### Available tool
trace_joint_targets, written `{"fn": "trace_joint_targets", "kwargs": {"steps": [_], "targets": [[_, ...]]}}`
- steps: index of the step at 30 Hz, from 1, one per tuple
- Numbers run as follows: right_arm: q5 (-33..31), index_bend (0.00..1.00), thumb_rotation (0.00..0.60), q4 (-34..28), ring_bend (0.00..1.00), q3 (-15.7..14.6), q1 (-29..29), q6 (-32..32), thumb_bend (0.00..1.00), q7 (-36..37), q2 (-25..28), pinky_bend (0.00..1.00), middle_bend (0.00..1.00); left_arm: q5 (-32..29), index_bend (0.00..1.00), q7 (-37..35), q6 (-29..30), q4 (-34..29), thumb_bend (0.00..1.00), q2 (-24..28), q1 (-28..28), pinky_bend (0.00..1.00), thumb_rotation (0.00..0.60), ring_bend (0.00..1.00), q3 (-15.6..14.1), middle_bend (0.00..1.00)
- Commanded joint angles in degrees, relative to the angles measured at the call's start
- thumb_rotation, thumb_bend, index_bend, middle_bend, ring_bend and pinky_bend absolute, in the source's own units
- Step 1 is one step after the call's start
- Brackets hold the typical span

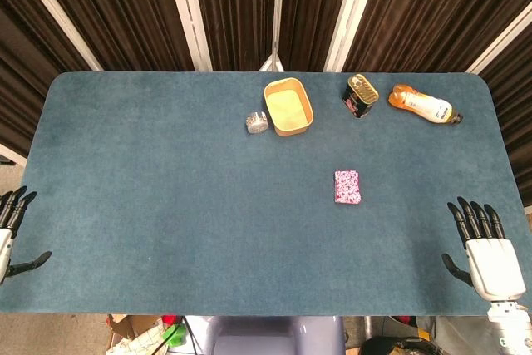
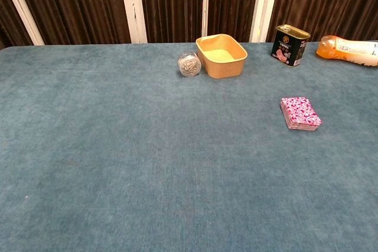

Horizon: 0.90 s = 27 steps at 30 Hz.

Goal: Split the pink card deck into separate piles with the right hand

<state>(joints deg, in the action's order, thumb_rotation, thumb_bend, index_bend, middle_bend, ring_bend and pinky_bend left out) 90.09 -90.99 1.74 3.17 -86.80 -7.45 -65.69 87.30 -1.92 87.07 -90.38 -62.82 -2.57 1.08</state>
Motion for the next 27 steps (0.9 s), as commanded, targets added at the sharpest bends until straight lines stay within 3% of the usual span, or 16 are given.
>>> {"fn": "trace_joint_targets", "kwargs": {"steps": [1, 17, 27], "targets": [[-0.08, 0.00, 0.600, -0.15, 0.00, 0.00, 0.03, 0.11, 0.30, -0.11, 0.06, 0.00, 0.00, -0.07, 0.00, -0.15, -0.03, 0.09, 0.00, 0.03, -0.01, 0.00, 0.600, 0.00, 0.04, 0.00], [-2.78, 0.00, 0.600, -3.00, 0.00, 1.89, 1.70, 2.54, 0.30, -0.65, 0.50, 0.00, 0.00, -0.57, 0.00, -1.32, -0.98, 0.08, 0.00, 0.28, -0.47, 0.00, 0.600, 0.00, 0.25, 0.00], [-13.18, 0.00, 0.600, -10.22, 0.00, 6.59, 9.17, 13.60, 0.25, -15.07, 1.98, 0.00, 0.05, 0.06, 0.00, -2.21, -1.57, -0.46, 0.00, 0.78, -0.82, 0.00, 0.600, 0.00, -0.09, 0.00]]}}
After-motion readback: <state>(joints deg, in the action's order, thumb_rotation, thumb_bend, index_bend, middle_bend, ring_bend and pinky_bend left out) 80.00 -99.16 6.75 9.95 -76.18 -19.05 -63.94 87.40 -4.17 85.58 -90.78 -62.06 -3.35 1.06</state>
